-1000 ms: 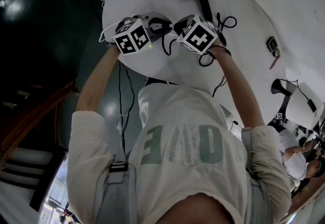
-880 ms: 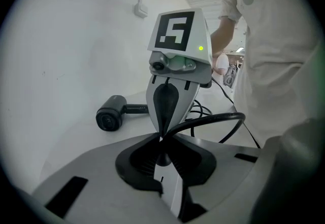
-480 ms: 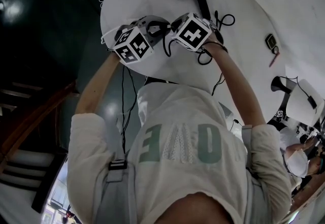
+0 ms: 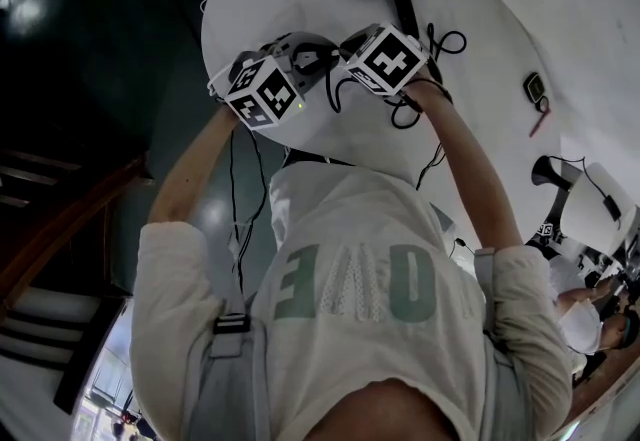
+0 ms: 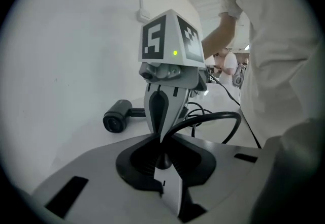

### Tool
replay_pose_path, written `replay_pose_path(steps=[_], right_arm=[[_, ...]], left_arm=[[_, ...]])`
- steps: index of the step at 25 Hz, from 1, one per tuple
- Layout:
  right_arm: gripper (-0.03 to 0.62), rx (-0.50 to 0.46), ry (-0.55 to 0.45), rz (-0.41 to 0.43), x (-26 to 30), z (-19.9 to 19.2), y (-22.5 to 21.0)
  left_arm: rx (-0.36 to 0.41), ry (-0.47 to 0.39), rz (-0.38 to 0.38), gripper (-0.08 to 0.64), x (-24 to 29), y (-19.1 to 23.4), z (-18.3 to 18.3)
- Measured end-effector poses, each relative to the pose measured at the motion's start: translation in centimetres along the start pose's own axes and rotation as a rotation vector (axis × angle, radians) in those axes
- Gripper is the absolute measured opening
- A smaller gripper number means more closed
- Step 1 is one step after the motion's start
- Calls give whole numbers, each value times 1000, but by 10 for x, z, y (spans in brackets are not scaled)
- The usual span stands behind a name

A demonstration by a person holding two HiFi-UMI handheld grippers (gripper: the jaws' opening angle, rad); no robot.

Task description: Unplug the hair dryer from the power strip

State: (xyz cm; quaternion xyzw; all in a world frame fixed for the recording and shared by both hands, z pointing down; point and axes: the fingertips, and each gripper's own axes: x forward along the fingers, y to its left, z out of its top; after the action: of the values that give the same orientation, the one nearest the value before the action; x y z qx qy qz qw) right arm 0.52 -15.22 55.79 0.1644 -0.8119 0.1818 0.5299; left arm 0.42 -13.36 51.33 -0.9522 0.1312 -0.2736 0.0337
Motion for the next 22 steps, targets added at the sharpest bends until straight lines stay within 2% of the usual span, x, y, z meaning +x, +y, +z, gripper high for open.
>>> replay_pose_path(steps=[5,7,13,14,17,18,22], right_arm=[[20,-12,-20,7,2,1,2],[20,-20,-18,8,1,3,2],[18,-35,-27,5,1,3,2],[18,-53,-16,4,1,3,3],[20,-135,34,17,3,5,13],[20,-146,39,20,3,5,13],[18,-134,35,26,4,6,14]], left_arm=[[-182,-76,32,52,-4,8,1],[-214,-96,43,49,-7,10,1],[-275,-118,59,44,-9,16,1],[-267,-114,55,44,-9,15,2],[-163,-71,51,43,-9,7,3],[-154,-66,54,43,-9,7,3],[-242,-85,68,43,-12,9,-2]])
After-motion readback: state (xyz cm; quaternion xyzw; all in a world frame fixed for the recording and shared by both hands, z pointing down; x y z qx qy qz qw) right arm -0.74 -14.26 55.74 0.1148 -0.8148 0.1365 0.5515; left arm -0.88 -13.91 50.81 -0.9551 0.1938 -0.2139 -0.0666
